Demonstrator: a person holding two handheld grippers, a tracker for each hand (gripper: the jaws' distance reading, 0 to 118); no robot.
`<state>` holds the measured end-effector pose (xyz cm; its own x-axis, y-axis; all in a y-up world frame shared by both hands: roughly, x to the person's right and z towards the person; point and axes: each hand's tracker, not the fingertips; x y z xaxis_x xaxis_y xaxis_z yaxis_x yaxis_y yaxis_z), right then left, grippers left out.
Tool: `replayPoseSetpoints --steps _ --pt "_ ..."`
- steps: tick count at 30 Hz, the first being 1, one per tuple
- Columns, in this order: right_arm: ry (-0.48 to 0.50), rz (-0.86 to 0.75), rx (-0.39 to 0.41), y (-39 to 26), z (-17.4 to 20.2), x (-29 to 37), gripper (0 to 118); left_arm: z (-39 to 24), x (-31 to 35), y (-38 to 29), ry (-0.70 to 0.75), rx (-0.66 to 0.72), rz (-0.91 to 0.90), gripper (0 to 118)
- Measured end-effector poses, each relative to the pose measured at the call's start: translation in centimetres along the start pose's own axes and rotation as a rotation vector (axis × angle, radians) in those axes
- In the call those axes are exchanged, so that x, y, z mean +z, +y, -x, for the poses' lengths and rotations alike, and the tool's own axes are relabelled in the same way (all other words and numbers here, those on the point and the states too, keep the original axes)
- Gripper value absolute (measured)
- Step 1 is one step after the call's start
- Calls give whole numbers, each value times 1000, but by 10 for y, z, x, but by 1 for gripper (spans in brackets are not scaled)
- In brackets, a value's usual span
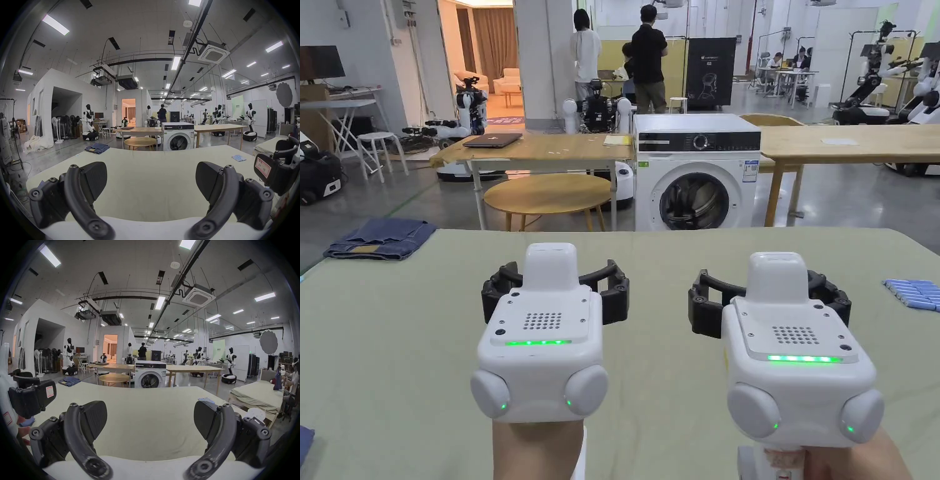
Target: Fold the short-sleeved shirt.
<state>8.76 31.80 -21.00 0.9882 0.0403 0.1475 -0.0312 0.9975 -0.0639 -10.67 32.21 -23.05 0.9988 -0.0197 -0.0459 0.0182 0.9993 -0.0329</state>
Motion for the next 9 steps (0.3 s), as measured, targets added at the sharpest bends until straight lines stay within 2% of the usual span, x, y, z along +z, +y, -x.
replayPoseSetpoints --steps 9 --pt "-7 7 12 0 -1 -2 109 1 0 -1 4 1 7 109"
